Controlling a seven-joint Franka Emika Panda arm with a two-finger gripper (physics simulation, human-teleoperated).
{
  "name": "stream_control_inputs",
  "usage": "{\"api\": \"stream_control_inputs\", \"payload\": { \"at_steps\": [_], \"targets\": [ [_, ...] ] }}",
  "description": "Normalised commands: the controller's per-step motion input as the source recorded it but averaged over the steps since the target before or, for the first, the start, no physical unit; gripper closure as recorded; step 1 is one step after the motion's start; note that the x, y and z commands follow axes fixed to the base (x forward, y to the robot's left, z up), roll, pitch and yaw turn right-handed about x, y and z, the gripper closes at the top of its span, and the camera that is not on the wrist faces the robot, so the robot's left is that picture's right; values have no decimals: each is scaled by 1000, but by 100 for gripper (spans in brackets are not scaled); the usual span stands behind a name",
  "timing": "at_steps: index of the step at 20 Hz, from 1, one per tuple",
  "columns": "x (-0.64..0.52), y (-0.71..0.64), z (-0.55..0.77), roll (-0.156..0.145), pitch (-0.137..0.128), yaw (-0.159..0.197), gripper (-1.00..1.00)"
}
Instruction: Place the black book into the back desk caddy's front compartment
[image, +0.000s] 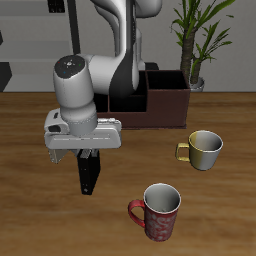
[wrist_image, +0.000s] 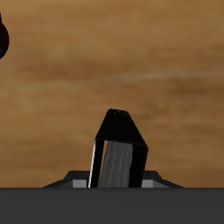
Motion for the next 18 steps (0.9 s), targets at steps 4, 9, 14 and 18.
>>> {"api": "stream_control_inputs", "payload": {
  "at_steps": [4,9,14,18],
  "targets": [
    [-126,-77,316,-19,-29,44,100],
    [-226,60,463,23,-40,112,100],
    [-334,130,576,1,-7,131,100],
    [-592,301,804,23,-44,193,100]
  ]
}}
